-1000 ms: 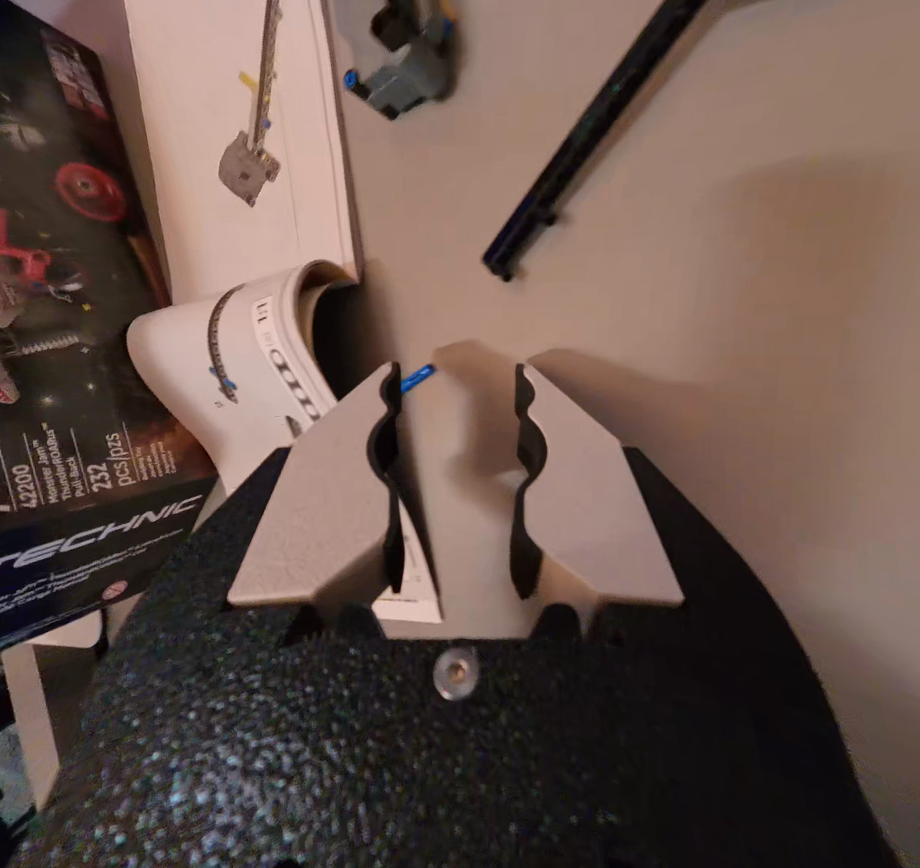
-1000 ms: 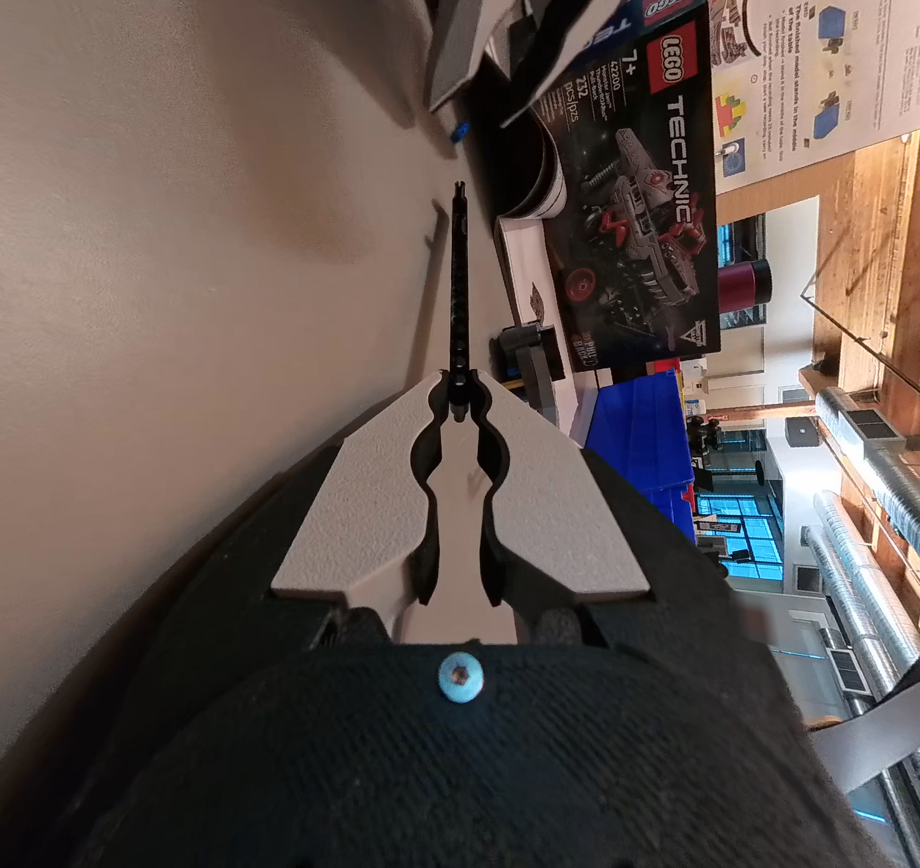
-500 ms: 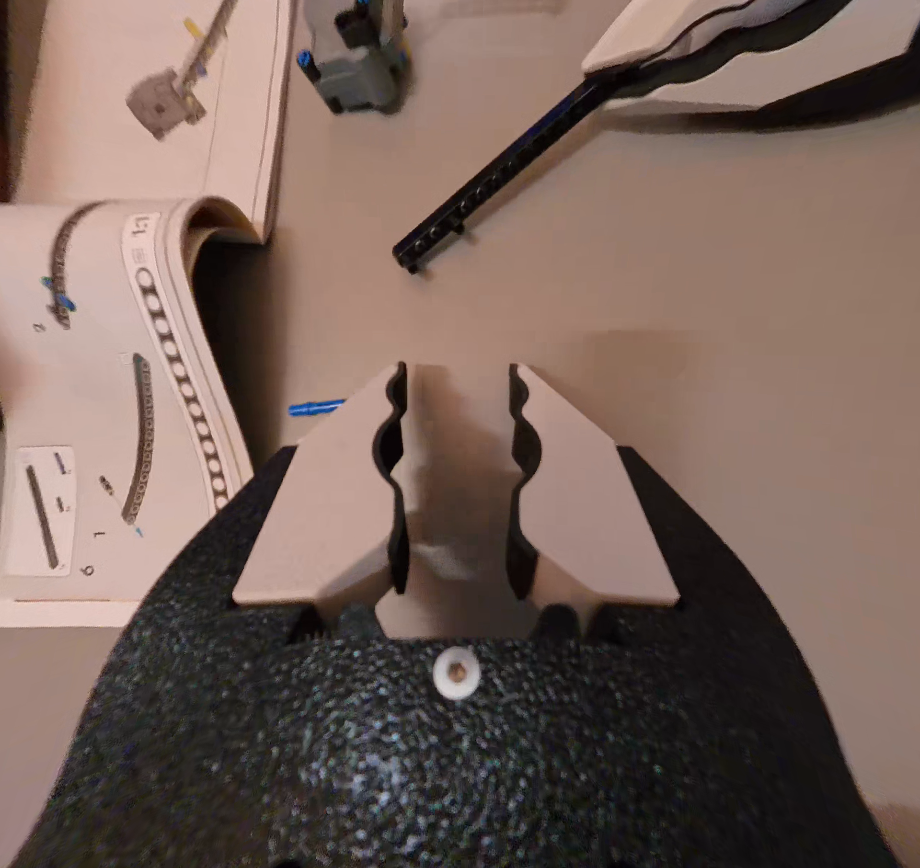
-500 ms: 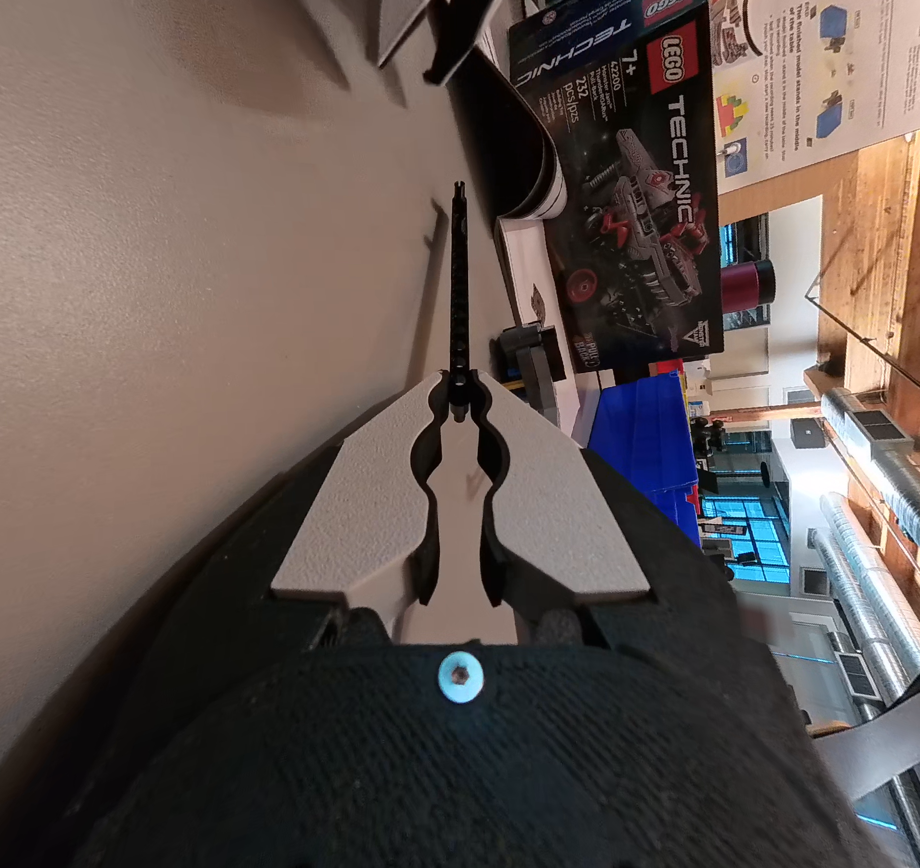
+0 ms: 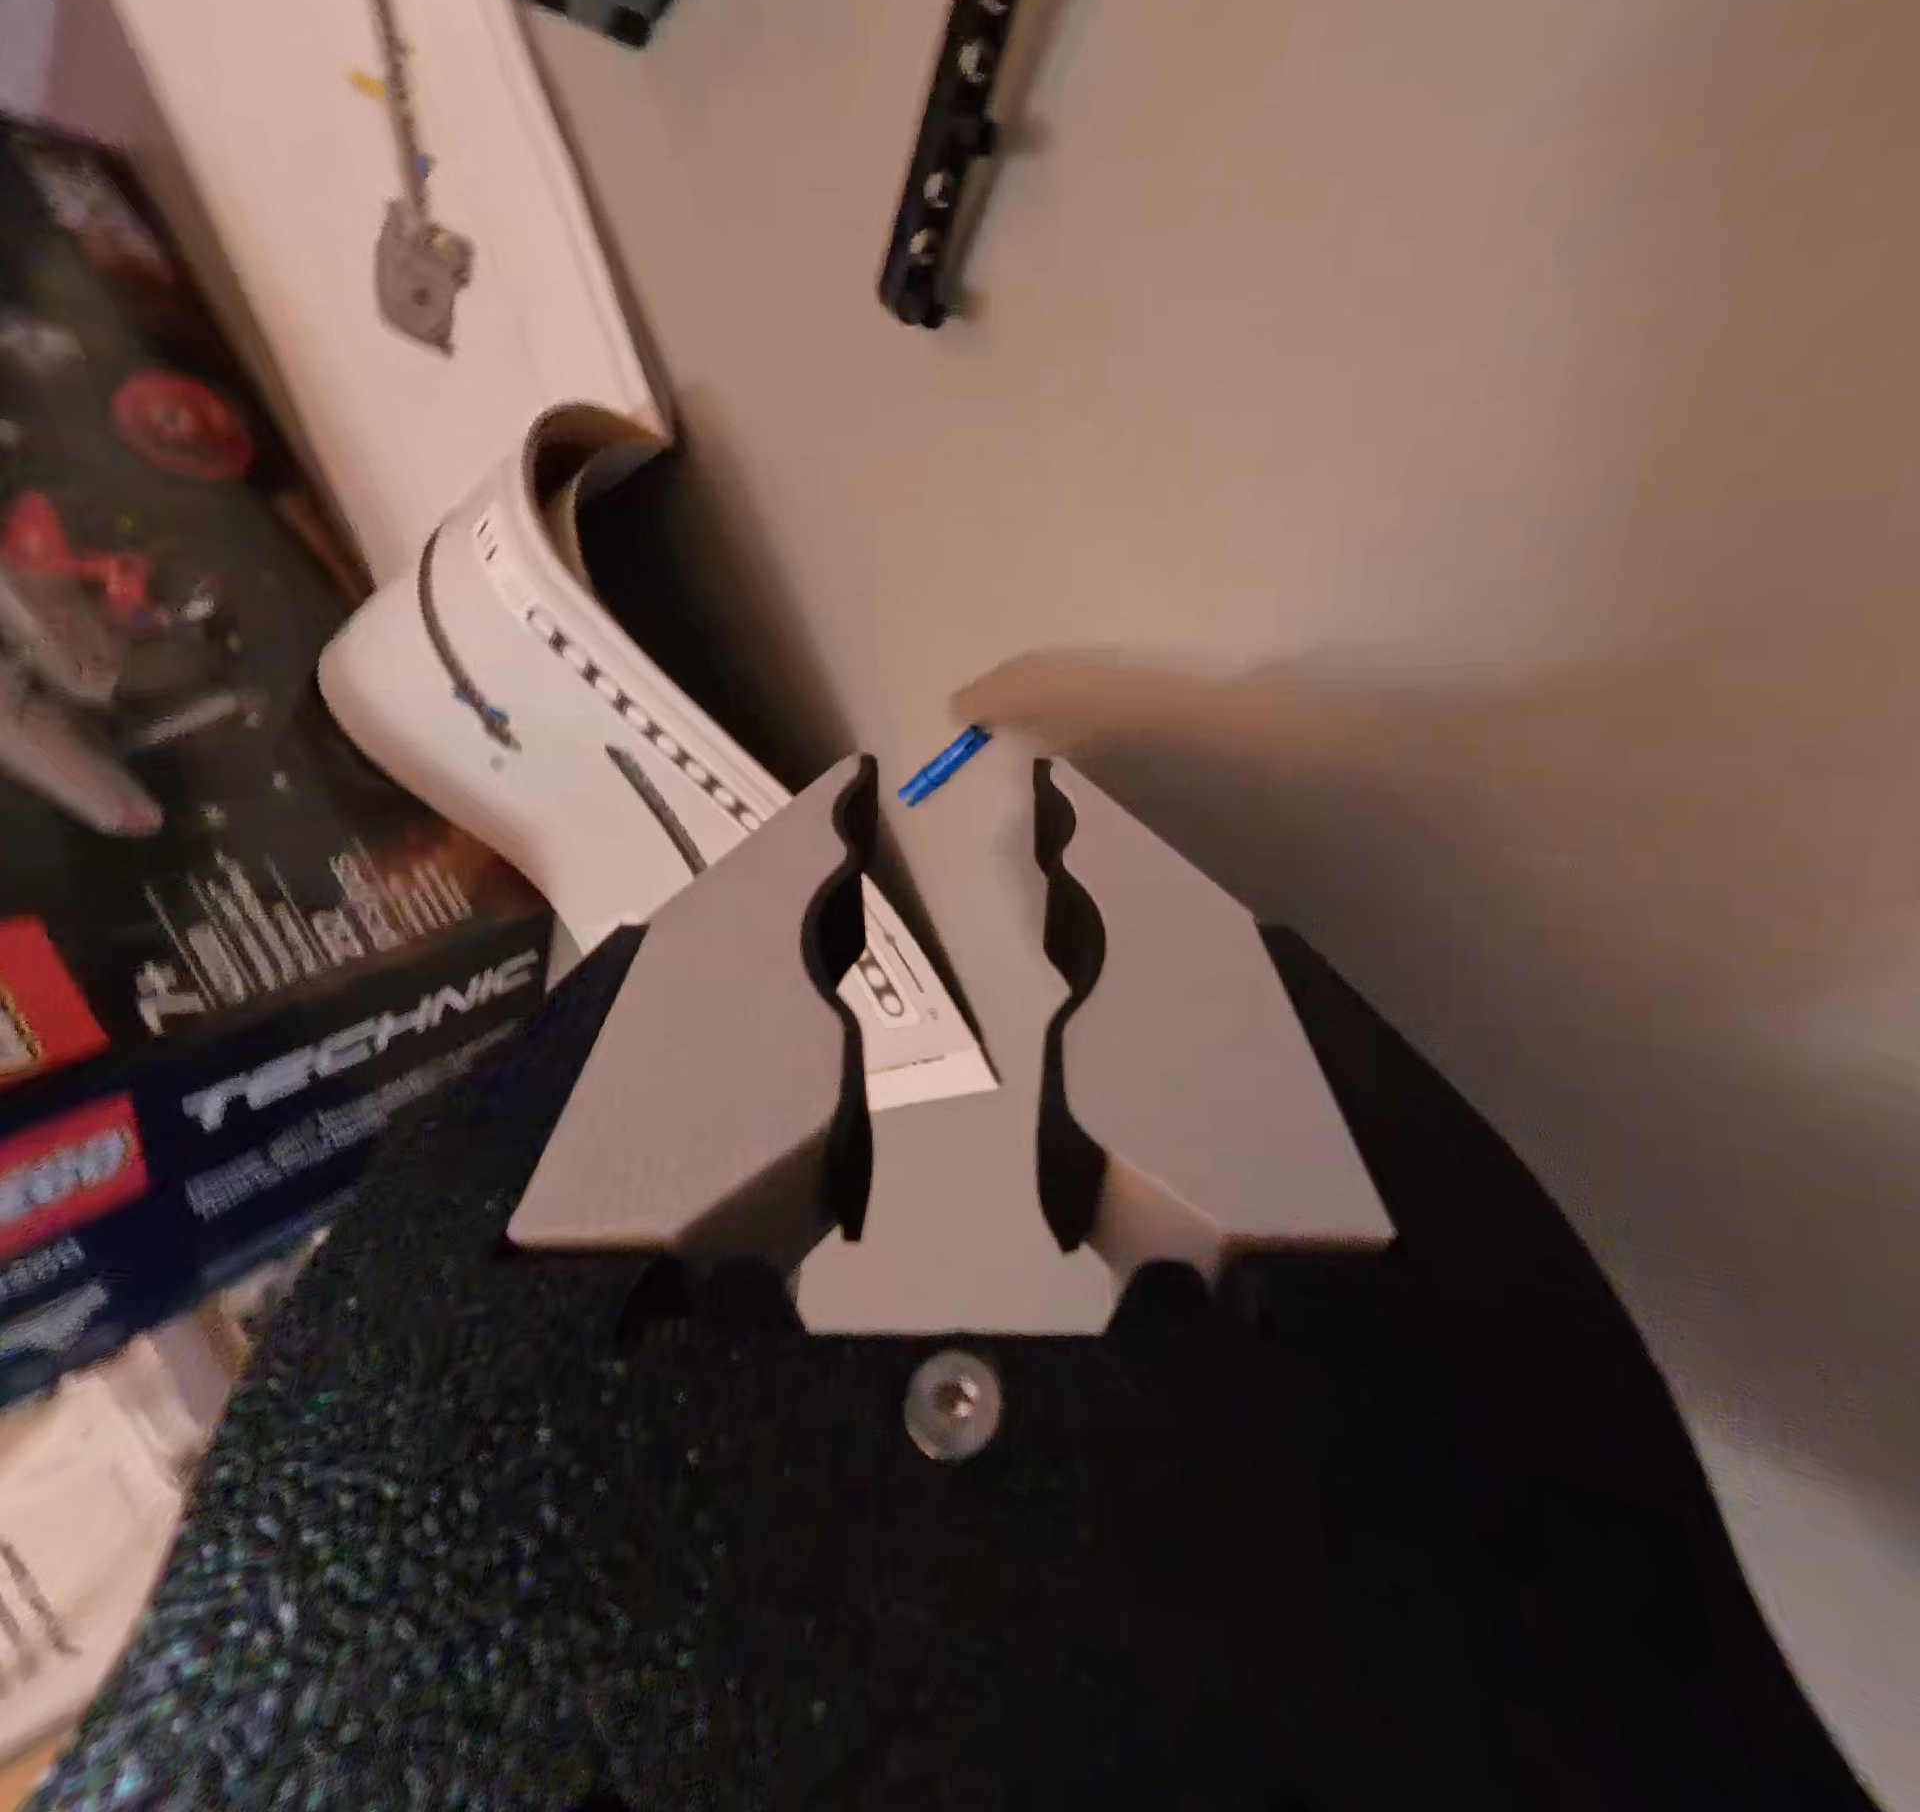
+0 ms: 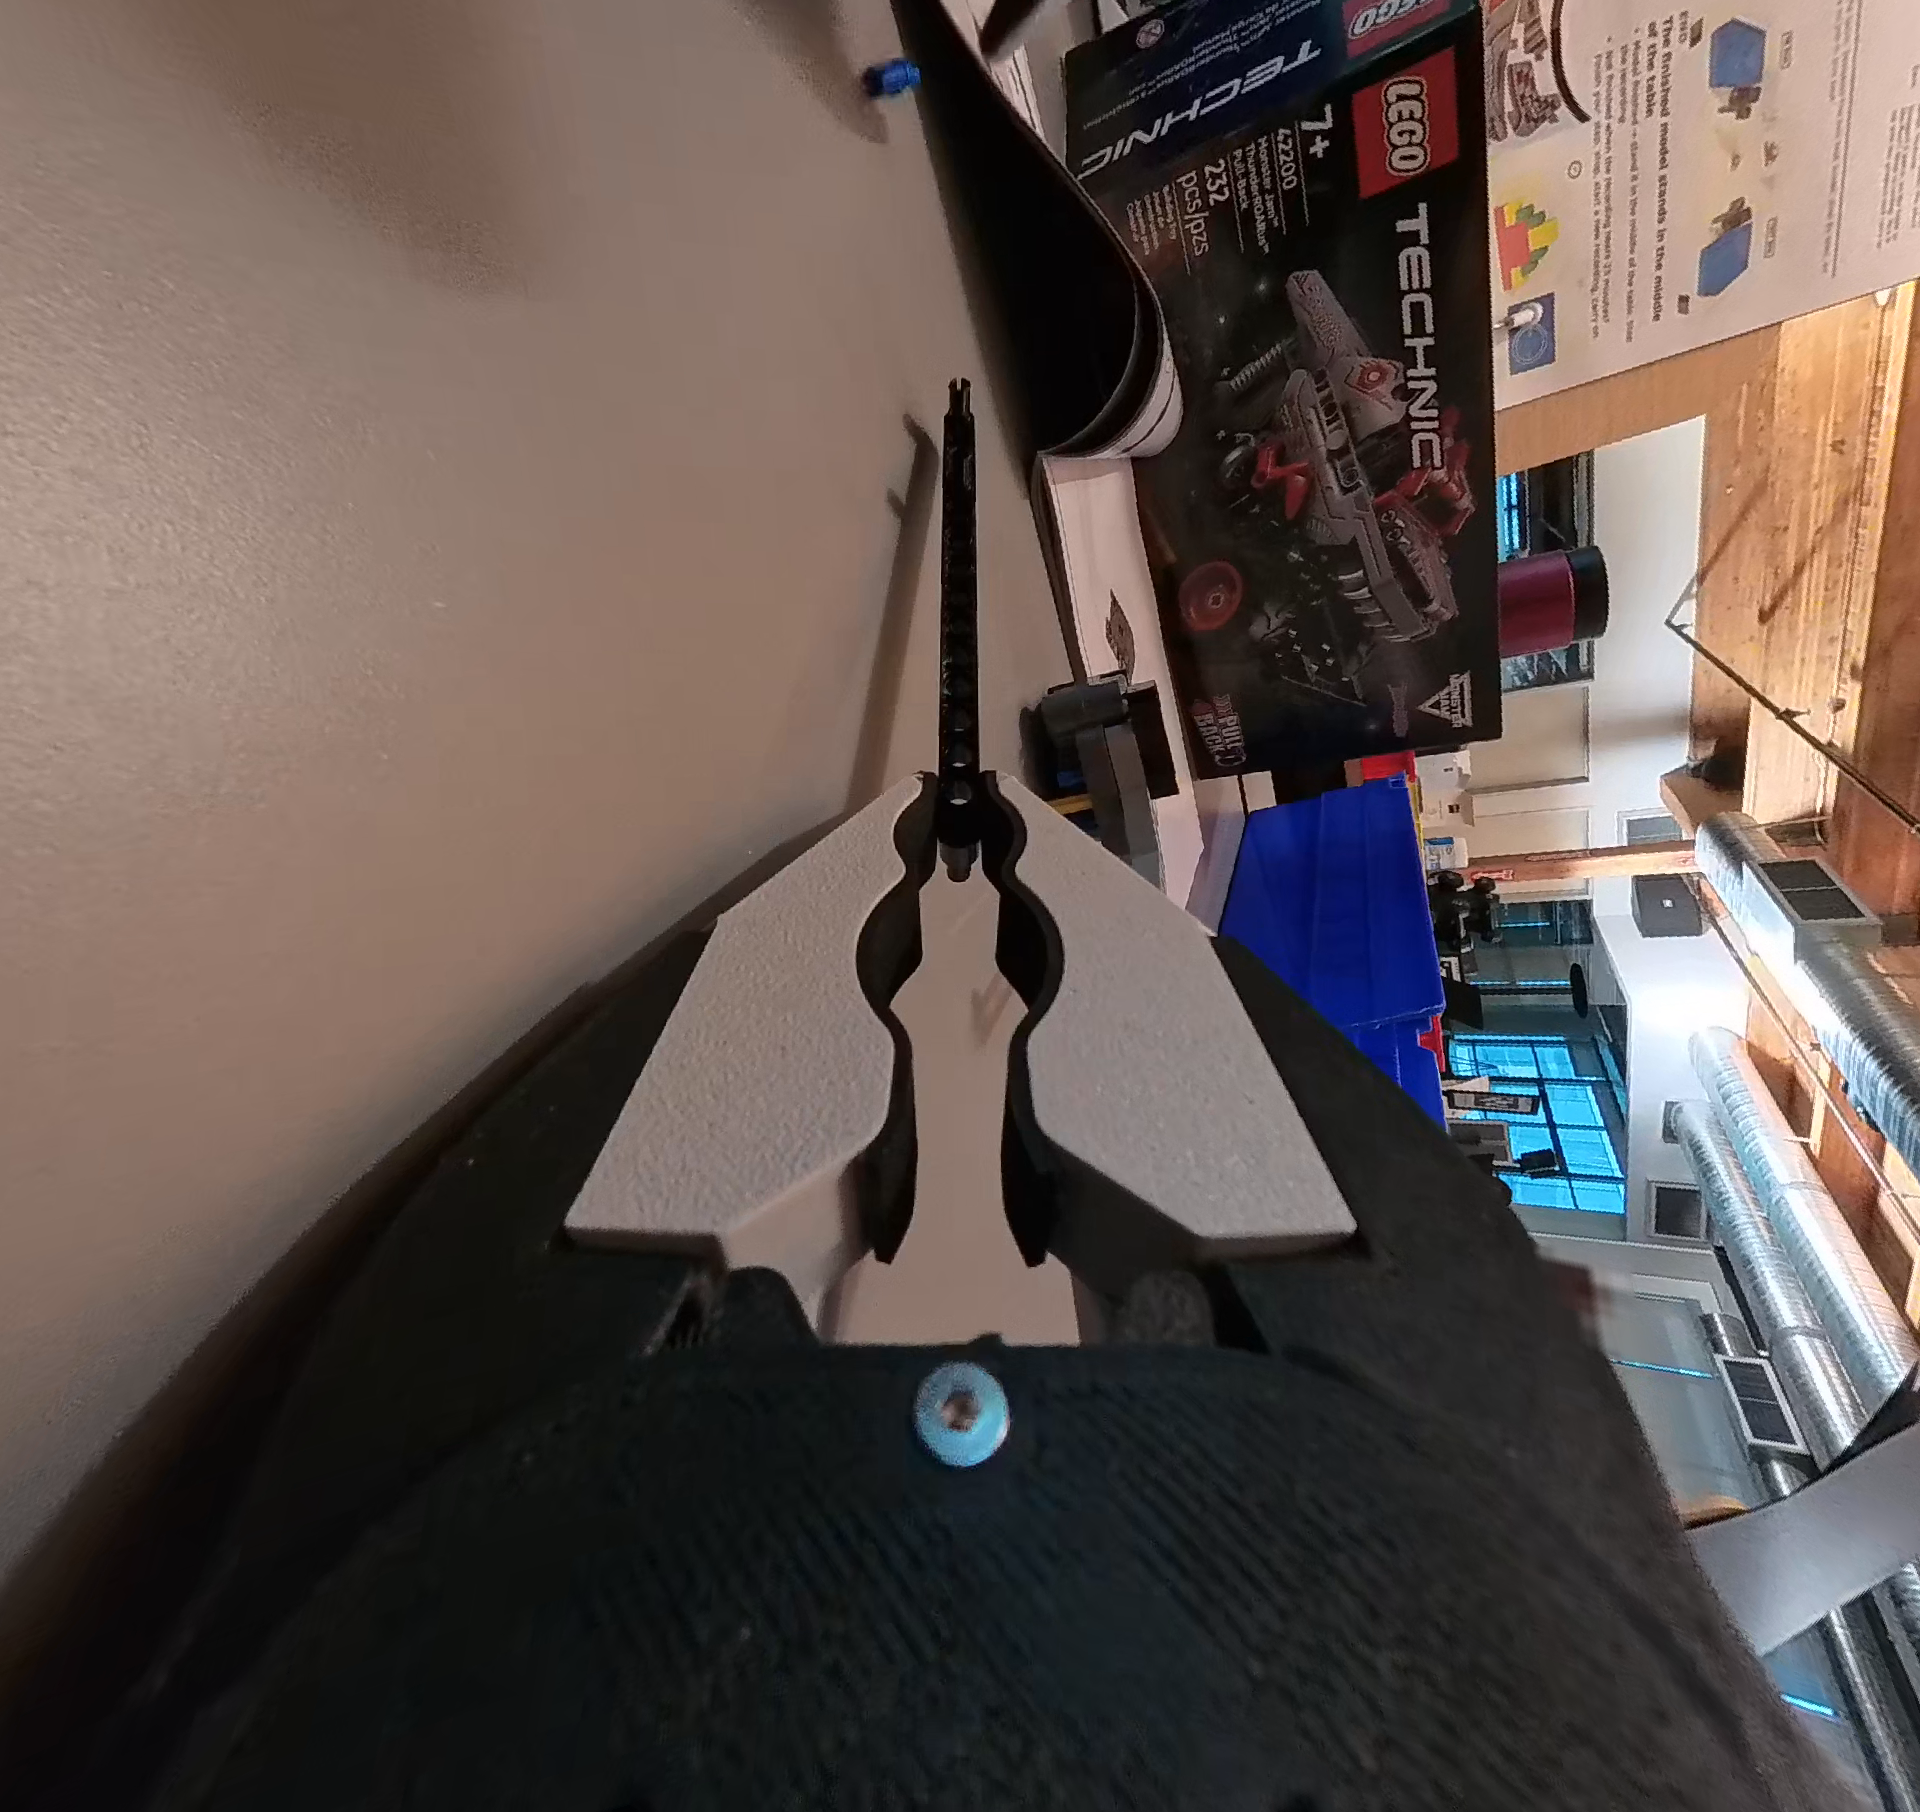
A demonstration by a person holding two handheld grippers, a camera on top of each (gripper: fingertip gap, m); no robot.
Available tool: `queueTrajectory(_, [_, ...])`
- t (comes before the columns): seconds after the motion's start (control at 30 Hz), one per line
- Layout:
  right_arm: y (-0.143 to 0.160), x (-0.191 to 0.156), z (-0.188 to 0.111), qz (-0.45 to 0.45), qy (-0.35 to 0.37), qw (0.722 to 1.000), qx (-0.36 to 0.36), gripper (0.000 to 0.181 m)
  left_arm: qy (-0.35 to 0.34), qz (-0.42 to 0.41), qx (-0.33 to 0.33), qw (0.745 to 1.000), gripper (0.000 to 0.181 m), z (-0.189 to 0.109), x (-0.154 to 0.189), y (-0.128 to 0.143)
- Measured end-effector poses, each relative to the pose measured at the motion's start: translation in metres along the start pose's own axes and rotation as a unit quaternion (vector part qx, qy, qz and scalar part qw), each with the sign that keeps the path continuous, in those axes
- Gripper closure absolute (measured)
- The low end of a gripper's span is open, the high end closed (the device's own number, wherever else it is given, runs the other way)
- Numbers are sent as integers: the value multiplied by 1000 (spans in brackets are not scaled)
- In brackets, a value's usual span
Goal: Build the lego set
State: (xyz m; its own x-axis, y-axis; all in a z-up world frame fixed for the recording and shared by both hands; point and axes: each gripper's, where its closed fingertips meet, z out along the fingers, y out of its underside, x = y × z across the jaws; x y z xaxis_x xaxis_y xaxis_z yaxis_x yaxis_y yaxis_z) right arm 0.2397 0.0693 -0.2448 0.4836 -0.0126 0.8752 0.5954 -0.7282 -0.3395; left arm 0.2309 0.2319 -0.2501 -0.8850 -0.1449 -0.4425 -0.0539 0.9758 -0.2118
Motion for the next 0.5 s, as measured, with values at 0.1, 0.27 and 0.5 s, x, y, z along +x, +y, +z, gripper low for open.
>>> queueTrajectory(0.1, [0,0,0,-3,1,1000,-1,176,44,74,-60,994,154,6,-1,10])
queueTrajectory(0.27, [0,0,0,-2,1,1000,-1,176,95,147,-110,978,163,17,-5,12])
queueTrajectory(0.5, [0,0,0,2,-1,1000,3,176,203,-2,-126,971,179,3,29,3])
